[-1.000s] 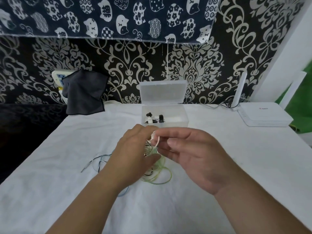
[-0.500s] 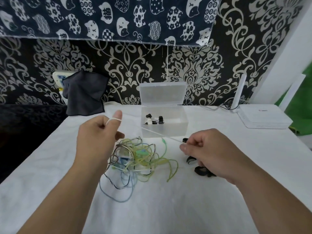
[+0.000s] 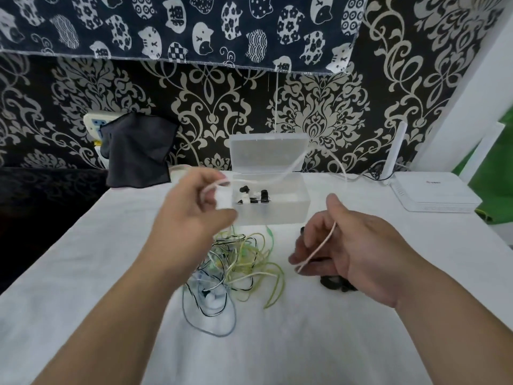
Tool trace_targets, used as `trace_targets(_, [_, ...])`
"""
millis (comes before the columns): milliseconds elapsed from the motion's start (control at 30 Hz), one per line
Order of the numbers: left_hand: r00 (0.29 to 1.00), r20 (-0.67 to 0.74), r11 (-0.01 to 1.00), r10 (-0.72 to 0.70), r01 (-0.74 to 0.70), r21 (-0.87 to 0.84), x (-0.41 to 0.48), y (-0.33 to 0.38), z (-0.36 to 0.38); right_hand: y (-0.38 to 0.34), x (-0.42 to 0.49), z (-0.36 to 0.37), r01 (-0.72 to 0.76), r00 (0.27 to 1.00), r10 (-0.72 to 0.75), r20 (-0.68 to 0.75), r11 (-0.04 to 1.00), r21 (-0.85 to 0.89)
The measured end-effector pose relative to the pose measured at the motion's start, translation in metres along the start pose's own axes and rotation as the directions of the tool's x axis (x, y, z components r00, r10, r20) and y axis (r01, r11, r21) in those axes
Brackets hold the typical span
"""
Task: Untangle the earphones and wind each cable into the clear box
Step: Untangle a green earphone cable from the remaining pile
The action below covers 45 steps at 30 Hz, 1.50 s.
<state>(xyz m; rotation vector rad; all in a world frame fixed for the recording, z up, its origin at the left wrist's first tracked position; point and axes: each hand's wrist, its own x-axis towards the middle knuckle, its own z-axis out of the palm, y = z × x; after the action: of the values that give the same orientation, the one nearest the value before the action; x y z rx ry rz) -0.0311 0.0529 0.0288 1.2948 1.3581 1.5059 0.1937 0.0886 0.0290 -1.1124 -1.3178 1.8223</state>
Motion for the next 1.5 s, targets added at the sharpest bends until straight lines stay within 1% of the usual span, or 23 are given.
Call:
trace_targets(100, [0.969,0.245,1.0,-0.022,0.023,-0.002,-0.011,0.004,0.025,0.0,0.0,-0.001,0.118,0.993,-0.116,0.034,0.992,-0.052])
trace_targets(167, [0.908,0.412,0.997,-0.08,0.078,0.021,-0.016,0.002,0.033,-0.002,-0.001,-0.004,0.195,0.981,-0.195,0.023,0.981,0.019])
trace_targets(233, [0.867,0.476,0.988,-0.148,0.111,0.104,-0.017,-0.005,0.036,-0.006,-0.002,-0.008,0.26,0.965,-0.26,-0.006,0.962,0.088])
trace_targets(333, [0.893,0.403,0.923,-0.2,0.034,0.382,-0.019,-0.021,0.041,-0.013,-0.004,-0.015,0.296,0.955,-0.293,-0.042,0.942,0.156])
trace_targets(433, [0.896,0.4,0.729,-0.192,-0.143,0.669,-0.02,-0.035,0.045,-0.019,-0.008,-0.023,0.384,0.921,-0.366,-0.129,0.909,0.16])
trace_targets(500, [0.928,0.333,0.596,-0.165,-0.176,0.784,-0.017,-0.041,0.04,-0.025,-0.009,-0.035,0.467,0.836,-0.454,-0.308,0.884,-0.032])
trace_targets(567, [0.954,0.274,0.482,-0.124,-0.184,0.857,-0.01,-0.047,0.029,-0.032,-0.007,-0.055,0.491,0.675,-0.488,-0.554,0.857,-0.156])
trace_targets(633, [0.967,0.208,0.362,-0.144,-0.144,0.921,-0.006,-0.048,0.015,-0.037,-0.014,-0.081,0.547,0.594,-0.388,-0.705,0.837,0.0])
trace_targets(733, [0.966,0.115,0.245,-0.231,-0.057,0.968,-0.003,-0.048,-0.003,-0.035,-0.026,-0.107,0.531,0.636,-0.282,-0.718,0.835,0.143])
trace_targets(800, [0.97,0.113,0.274,-0.213,-0.052,0.96,-0.002,-0.049,-0.007,-0.031,-0.025,-0.105,0.515,0.675,-0.154,-0.721,0.799,0.312])
trace_targets(833, [0.977,0.13,0.343,-0.167,-0.066,0.937,-0.001,-0.049,-0.008,-0.027,-0.021,-0.1,0.469,0.687,-0.085,-0.722,0.811,0.351])
trace_targets(900, [0.985,0.147,0.572,-0.09,-0.07,0.817,0.0,-0.047,-0.006,-0.024,-0.012,-0.087,0.255,0.731,0.013,-0.682,0.922,0.291])
trace_targets(933, [0.987,0.138,0.68,-0.082,-0.045,0.731,-0.001,-0.044,-0.004,-0.021,-0.01,-0.082,0.125,0.746,0.044,-0.664,0.971,0.204])
trace_targets(1000, [0.993,0.098,0.786,-0.072,-0.004,0.618,-0.001,-0.037,0.0,-0.017,-0.01,-0.077,-0.143,0.749,0.073,-0.658,0.988,-0.053])
trace_targets(1067, [0.997,0.068,0.802,-0.039,-0.01,0.597,-0.002,-0.033,0.002,-0.017,-0.015,-0.069,-0.349,0.749,0.033,-0.662,0.869,-0.351])
trace_targets(1133, [0.997,0.078,0.811,0.004,-0.049,0.584,-0.003,-0.029,0.004,-0.017,-0.017,-0.062,-0.435,0.757,-0.064,-0.65,0.692,-0.576])
trace_targets(1200, [0.992,0.122,0.833,0.017,-0.081,0.547,-0.005,-0.025,0.006,-0.014,-0.013,-0.056,-0.432,0.748,-0.273,-0.605,0.492,-0.756])
trace_targets(1233, [0.989,0.145,0.845,0.01,-0.086,0.528,-0.006,-0.022,0.007,-0.013,-0.012,-0.049,-0.383,0.728,-0.399,-0.557,0.437,-0.814])
trace_targets(1300, [0.982,0.188,0.852,0.008,-0.105,0.513,-0.01,-0.018,0.011,-0.012,-0.009,-0.032,-0.108,0.762,-0.513,-0.395,0.501,-0.859])
trace_targets(1367, [0.968,0.251,0.846,0.004,-0.137,0.515,-0.013,-0.016,0.017,-0.007,-0.007,-0.009,0.145,0.9,-0.407,-0.16,0.623,-0.769])
trace_targets(1400, [0.958,0.285,0.843,-0.002,-0.152,0.515,-0.015,-0.015,0.02,-0.001,-0.005,-0.001,0.179,0.938,-0.342,-0.06,0.624,-0.76])
trace_targets(1433, [0.95,0.312,0.839,0.003,-0.172,0.516,-0.016,-0.016,0.023,0.007,-0.001,0.002,0.209,0.947,-0.321,0.013,0.586,-0.783])
trace_targets(1500, [0.943,0.331,0.829,0.027,-0.206,0.52,-0.016,-0.019,0.025,0.012,0.001,0.009,0.202,0.944,-0.329,0.019,0.531,-0.823])
